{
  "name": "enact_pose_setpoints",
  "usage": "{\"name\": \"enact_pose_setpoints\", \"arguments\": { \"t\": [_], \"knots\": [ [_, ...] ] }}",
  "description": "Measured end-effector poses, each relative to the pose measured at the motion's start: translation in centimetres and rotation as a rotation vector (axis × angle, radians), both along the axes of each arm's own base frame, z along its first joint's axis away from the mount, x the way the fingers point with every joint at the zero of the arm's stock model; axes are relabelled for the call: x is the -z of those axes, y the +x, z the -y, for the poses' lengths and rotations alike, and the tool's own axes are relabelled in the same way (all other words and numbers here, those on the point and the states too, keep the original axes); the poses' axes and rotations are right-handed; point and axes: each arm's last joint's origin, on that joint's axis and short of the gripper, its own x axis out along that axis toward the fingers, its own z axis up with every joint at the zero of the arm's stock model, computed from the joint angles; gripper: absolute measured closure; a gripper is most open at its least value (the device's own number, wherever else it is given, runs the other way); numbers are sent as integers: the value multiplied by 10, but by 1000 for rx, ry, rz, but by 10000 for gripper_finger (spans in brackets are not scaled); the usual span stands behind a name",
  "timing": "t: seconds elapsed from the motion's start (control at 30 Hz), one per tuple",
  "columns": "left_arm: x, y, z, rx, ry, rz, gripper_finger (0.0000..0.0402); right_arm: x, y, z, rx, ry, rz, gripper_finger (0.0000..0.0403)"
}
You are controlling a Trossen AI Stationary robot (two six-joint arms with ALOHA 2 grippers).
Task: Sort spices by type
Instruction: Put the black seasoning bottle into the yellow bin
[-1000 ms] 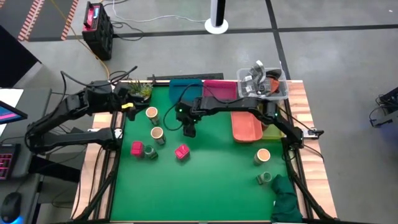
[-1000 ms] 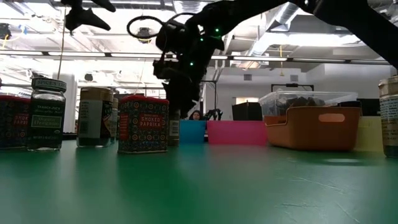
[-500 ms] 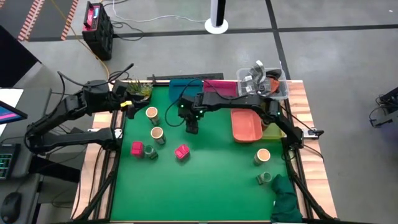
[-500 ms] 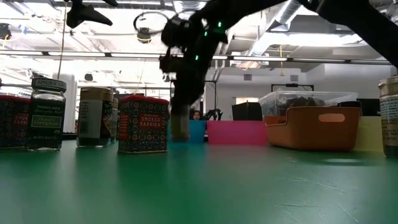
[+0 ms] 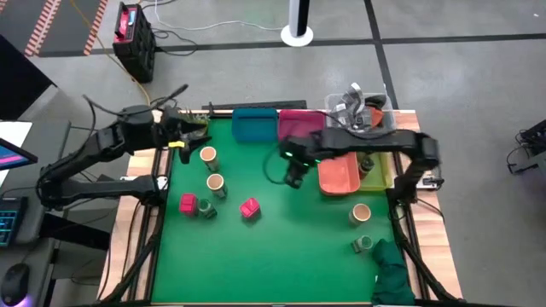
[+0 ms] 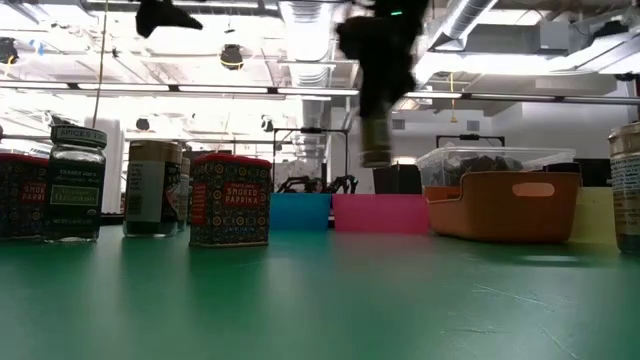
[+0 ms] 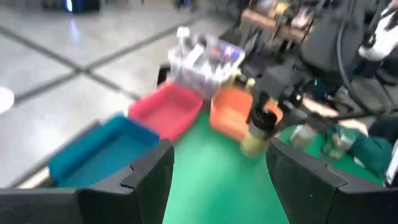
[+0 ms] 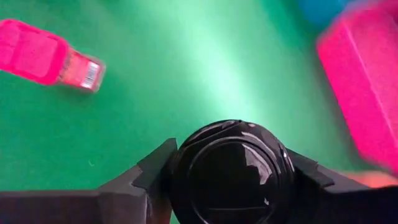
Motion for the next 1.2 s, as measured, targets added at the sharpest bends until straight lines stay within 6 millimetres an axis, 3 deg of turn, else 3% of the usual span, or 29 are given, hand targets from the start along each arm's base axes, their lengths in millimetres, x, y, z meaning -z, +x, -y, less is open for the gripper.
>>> {"name": "enact_pose_setpoints", "arguments": {
  "t": [0.27, 0.5, 0.67, 0.93, 1.2],
  "knots": [
    [4, 20, -9, 17, 42, -37, 159, -11, -97, -32, 343, -19, 52, 168],
    [7, 54, -17, 184, -39, 24, 159, -23, -160, -46, 454, -58, -41, 168],
    [3, 72, -25, 190, -62, 134, 159, -10, -192, -55, 497, -52, -49, 168],
    [6, 74, -27, 108, -150, 135, 159, 8, -232, -59, 573, -88, -79, 168],
    [7, 77, -28, -4, -18, 98, 159, 30, -245, -54, 746, -104, -4, 167]
  ]
}}
